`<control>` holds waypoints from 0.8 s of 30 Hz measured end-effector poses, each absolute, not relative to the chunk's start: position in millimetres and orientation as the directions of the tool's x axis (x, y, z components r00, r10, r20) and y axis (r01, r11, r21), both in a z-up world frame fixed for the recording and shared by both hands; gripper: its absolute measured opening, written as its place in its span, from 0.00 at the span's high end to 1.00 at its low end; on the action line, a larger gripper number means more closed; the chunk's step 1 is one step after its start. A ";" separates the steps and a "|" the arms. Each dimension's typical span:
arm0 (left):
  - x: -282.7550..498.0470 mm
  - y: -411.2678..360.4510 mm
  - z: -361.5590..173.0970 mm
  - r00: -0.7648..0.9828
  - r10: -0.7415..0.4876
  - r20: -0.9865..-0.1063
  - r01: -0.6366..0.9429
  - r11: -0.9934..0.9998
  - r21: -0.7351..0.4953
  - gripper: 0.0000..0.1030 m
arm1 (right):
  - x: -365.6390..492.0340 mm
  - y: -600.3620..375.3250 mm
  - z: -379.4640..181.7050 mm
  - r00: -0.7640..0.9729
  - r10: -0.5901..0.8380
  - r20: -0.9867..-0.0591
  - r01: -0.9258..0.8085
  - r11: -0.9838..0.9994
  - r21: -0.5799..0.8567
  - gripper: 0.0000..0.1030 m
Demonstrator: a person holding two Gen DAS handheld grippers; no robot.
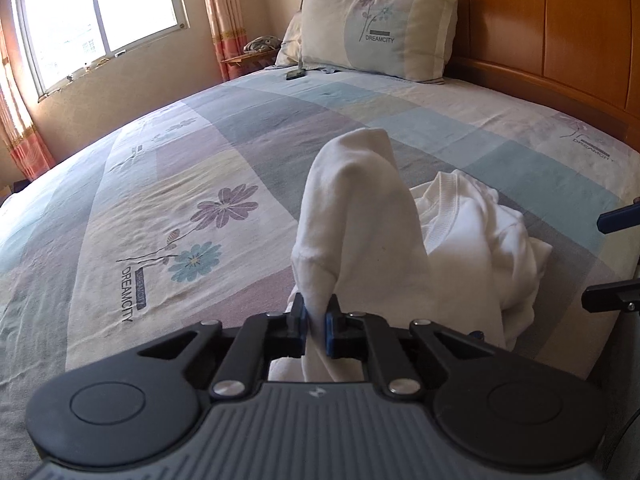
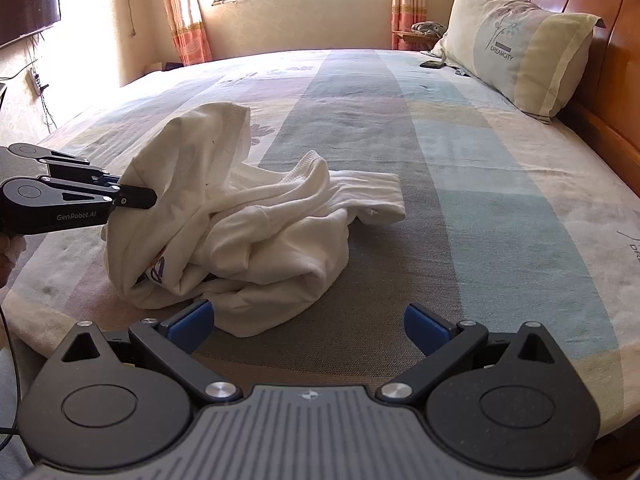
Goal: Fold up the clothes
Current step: 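Lift the sweatshirt with the left tool and shake it open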
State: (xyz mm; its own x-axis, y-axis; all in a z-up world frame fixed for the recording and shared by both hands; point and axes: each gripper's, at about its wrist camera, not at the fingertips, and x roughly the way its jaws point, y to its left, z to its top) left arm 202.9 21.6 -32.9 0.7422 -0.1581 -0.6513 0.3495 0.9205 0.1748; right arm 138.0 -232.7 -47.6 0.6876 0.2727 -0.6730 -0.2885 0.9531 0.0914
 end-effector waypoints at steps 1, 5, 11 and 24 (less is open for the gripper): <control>201.5 27.7 -31.6 0.747 -0.144 -0.649 0.331 0.927 0.175 0.94 | 138.9 -232.1 -46.3 0.690 0.279 -0.668 -0.299 0.950 0.088 0.00; 193.4 49.2 -33.3 0.737 -0.116 -0.666 0.291 0.944 0.157 0.94 | 147.1 -225.5 -38.6 0.697 0.327 -0.638 -0.356 0.930 0.088 0.00; 182.3 76.4 -50.6 0.704 -0.101 -0.703 0.246 0.963 0.109 0.94 | 171.9 -195.8 -37.2 0.664 0.471 -0.581 -0.503 0.856 0.120 0.00; 196.0 72.0 -61.0 0.689 -0.196 -0.698 0.337 0.939 0.068 0.87 | 189.8 -180.7 -93.1 0.464 0.521 -0.716 -0.598 0.781 0.180 0.00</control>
State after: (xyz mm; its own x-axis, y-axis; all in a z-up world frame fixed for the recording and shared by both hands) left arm 196.0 72.0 -61.0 0.6886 -0.1964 -0.6980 0.3366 0.9392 0.0678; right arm 189.8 -180.7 -93.1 0.4643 0.5213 -0.7160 -0.5982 0.7807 0.1805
